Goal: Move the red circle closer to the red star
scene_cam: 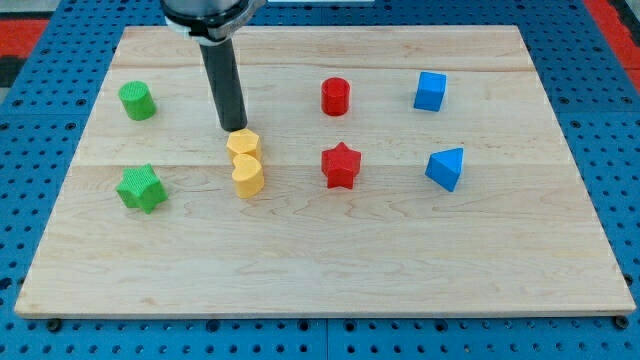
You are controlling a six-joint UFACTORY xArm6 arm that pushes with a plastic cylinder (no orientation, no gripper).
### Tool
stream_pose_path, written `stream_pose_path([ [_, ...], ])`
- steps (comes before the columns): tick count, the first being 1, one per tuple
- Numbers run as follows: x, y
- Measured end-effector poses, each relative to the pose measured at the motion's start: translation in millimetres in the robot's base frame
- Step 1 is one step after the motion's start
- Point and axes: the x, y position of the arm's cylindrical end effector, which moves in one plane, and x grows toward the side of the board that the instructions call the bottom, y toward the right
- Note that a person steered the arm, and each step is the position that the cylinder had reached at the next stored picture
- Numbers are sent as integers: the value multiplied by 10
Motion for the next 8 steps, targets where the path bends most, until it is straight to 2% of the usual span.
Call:
stream_pose_path([
  [1, -413, 32],
  [2, -686, 609],
  [3, -771, 1219],
  [4, -653, 1554],
  [5, -310, 1517],
  [6, -233, 1292],
  [8, -730, 1260],
])
